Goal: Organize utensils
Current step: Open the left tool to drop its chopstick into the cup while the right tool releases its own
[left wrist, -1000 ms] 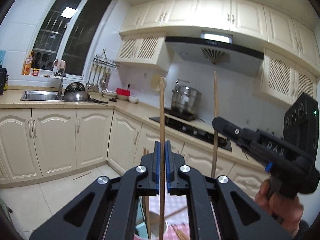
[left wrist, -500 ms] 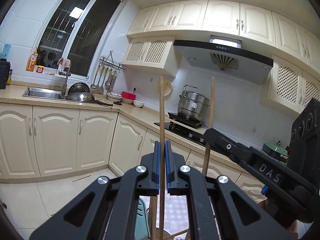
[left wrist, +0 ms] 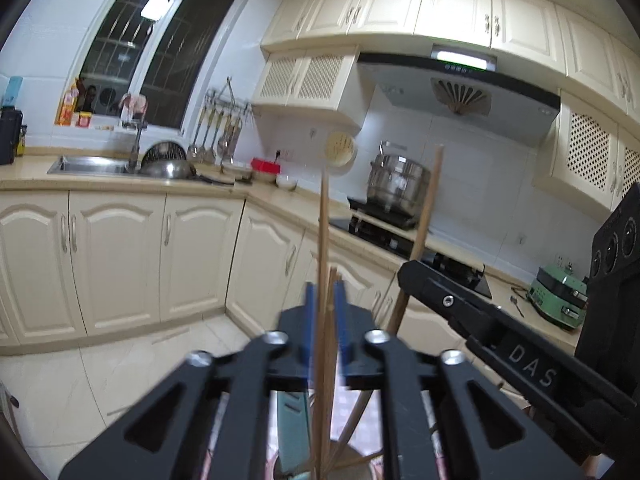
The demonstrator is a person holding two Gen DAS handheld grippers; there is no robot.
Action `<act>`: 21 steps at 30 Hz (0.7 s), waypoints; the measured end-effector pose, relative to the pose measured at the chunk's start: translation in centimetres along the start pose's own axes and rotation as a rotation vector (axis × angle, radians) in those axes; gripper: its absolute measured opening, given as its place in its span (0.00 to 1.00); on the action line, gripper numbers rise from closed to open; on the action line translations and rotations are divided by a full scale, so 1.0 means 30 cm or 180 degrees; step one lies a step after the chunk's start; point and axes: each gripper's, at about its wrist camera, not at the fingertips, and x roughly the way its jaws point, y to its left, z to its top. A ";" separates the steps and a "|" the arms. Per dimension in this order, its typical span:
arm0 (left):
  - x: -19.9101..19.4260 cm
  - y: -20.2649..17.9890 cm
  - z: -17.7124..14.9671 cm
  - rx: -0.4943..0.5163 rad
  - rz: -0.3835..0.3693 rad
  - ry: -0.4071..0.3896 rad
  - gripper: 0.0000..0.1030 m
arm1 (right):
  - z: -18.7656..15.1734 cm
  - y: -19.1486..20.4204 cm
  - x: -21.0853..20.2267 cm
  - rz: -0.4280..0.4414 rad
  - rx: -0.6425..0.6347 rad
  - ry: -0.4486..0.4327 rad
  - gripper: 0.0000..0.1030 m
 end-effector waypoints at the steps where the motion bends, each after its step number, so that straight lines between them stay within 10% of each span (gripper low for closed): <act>1: -0.006 0.006 -0.006 -0.0001 0.0039 -0.0003 0.36 | -0.002 -0.009 -0.008 -0.0016 0.0040 0.0034 0.35; 3: -0.025 0.015 -0.011 0.0004 0.0088 -0.0032 0.59 | 0.006 -0.027 -0.040 -0.0006 0.0120 -0.0003 0.82; 8: -0.100 0.032 0.009 -0.0009 0.0178 -0.0136 0.90 | 0.064 -0.056 -0.138 -0.0031 0.0159 -0.0179 0.86; 21: -0.236 -0.016 0.036 0.0114 0.0452 0.0016 0.95 | 0.153 -0.227 -0.300 -0.0213 0.0330 0.0037 0.94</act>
